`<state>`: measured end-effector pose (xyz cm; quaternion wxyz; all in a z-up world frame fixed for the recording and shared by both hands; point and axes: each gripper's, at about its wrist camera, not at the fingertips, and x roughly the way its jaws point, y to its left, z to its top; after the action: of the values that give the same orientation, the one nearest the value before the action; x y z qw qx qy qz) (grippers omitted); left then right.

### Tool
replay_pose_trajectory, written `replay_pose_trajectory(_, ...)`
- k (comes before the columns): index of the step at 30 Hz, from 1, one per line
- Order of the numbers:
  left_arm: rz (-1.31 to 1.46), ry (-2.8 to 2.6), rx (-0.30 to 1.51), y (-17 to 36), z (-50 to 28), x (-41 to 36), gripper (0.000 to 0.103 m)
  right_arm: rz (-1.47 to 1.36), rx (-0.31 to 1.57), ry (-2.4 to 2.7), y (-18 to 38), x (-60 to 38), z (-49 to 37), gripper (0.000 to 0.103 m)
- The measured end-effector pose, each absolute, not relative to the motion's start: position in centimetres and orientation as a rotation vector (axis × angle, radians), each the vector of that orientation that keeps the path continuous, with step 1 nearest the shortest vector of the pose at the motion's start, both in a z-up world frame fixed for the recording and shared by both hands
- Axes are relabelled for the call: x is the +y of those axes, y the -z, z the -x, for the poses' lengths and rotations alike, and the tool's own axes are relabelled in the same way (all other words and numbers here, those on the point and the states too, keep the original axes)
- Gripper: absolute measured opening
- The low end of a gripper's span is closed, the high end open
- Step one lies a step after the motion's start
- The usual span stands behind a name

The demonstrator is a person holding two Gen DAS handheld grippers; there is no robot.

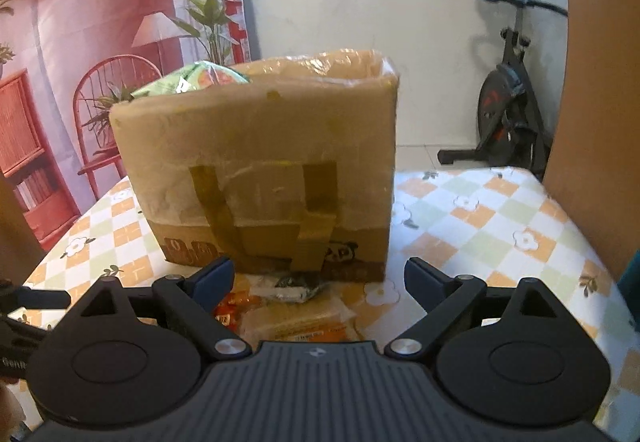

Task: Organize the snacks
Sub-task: 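Move both tools back down to the remaining snacks beside the box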

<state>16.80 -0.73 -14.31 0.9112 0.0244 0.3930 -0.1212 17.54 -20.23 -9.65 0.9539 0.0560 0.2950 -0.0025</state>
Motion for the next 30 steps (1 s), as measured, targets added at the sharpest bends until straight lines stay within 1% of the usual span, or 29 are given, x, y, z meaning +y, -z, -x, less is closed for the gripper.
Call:
replay_pose_trajectory(6,-0.090,0.253,0.869,16.6,-16.2,-2.8,0.097,-0.093,0.630,0.036,11.4,-20.6,-17.5,0.094)
replay_pose_trajectory(12,-0.036,0.290,0.898,17.4,-15.9,-2.9,0.097,-0.101,0.655,0.025,13.5,-20.8,-16.9,0.093)
replay_pose_trajectory(21,-0.066,0.324,0.945,19.5,-15.7,-4.3,0.096,-0.132,0.683,0.012,15.7,-21.2,-16.3,0.092)
replay_pose_trajectory(24,-0.068,0.314,0.961,20.2,-16.1,-4.2,0.094,-0.138,0.692,0.010,16.2,-21.3,-16.2,0.092)
replay_pose_trajectory(26,-0.022,0.326,0.977,20.4,-16.4,-3.6,0.089,-0.140,0.697,0.008,16.4,-21.2,-16.2,0.092)
replay_pose_trajectory(30,0.033,0.359,0.970,20.5,-16.7,-2.6,0.083,-0.141,0.702,0.001,16.8,-21.2,-16.2,0.092)
